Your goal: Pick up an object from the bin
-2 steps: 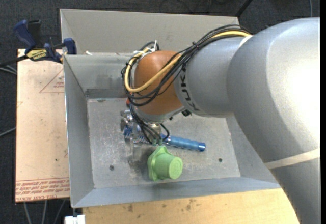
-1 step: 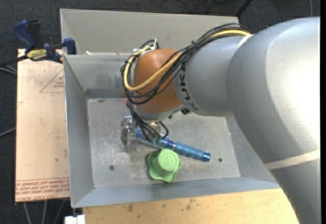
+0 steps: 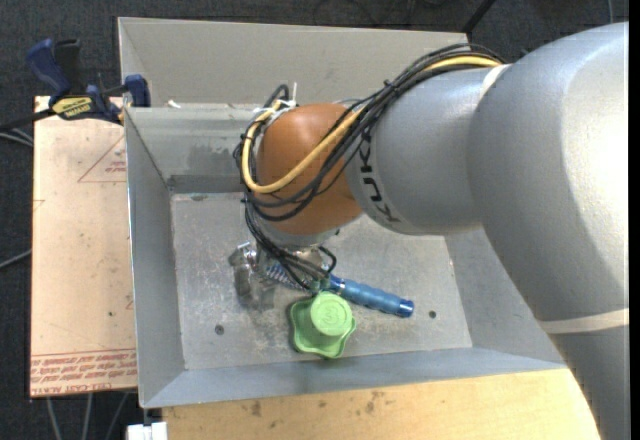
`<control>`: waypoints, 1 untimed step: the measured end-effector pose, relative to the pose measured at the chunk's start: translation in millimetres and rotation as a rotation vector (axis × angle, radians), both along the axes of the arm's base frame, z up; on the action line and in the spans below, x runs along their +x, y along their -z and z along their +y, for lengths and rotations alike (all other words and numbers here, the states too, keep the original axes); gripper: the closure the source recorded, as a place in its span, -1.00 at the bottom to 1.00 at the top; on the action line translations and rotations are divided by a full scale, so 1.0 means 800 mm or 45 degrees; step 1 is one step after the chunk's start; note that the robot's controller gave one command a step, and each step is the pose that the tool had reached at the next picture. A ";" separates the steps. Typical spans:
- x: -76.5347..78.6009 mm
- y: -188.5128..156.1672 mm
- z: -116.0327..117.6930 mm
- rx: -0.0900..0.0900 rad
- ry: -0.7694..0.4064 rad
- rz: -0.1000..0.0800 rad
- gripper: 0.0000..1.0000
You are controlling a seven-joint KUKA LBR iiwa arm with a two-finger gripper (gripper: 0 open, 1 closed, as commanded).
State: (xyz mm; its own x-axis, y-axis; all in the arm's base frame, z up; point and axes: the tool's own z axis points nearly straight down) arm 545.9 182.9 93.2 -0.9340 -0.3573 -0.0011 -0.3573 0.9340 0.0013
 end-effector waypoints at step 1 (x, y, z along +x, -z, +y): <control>0.000 0.000 -0.001 0.000 0.002 0.001 -1.00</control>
Offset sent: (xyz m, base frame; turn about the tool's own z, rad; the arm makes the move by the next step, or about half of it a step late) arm 0.0000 0.0000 0.0000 0.0000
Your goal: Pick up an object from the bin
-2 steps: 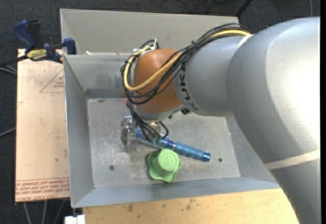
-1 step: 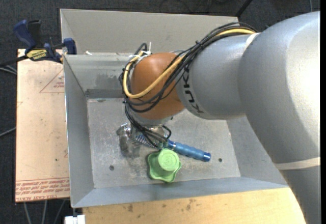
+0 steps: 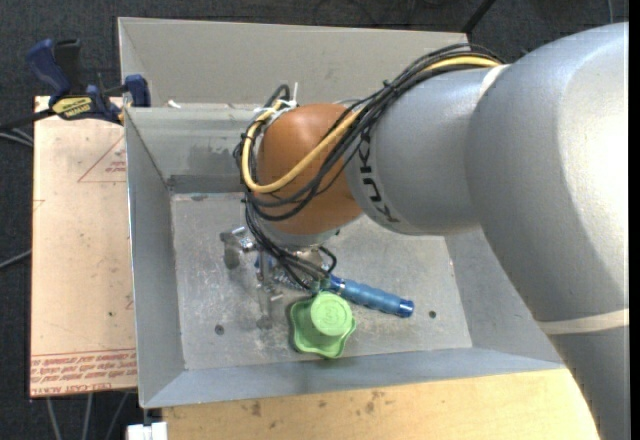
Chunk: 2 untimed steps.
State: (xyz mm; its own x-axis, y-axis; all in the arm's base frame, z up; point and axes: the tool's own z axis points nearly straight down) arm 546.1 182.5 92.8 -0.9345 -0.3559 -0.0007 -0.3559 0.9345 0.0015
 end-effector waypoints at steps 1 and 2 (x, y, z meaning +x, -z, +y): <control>-0.051 0.009 -0.060 -0.001 -0.621 0.002 -1.00; -0.028 0.024 -0.158 -0.002 -0.338 0.000 -1.00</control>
Offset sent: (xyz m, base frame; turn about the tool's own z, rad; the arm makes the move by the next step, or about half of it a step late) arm -0.0405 -0.0476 -0.0066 -0.4911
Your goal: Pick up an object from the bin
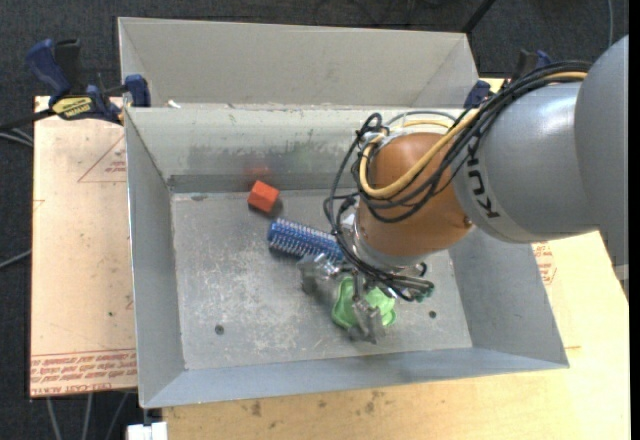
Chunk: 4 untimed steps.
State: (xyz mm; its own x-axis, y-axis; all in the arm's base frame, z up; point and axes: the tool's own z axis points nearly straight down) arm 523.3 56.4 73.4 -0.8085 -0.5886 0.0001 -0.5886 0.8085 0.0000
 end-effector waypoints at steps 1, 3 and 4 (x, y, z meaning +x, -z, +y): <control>0.043 -0.043 -0.004 0.004 0.464 -0.007 -1.00; 0.127 -0.071 -0.005 0.003 0.562 -0.007 -1.00; 0.130 -0.003 0.016 0.002 0.683 0.003 -1.00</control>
Offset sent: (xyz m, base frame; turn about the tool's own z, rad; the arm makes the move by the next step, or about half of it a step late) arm 0.0327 -0.0034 0.0337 0.3646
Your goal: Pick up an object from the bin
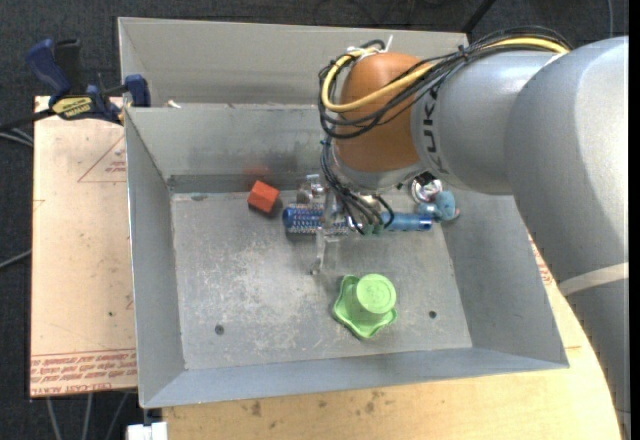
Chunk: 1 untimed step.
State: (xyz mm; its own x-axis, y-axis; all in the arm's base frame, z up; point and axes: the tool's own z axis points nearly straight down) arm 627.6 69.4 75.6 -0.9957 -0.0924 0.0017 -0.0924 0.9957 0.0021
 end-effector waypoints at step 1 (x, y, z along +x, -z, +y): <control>0.001 -0.003 -0.001 0.000 0.003 -0.003 1.00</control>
Offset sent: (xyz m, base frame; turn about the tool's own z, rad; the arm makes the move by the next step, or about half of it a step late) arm 0.0000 0.0000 0.0000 0.0000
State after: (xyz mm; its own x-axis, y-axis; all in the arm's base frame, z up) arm 628.4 68.4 77.8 -0.9959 -0.0901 -0.0010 -0.0901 0.9959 0.0016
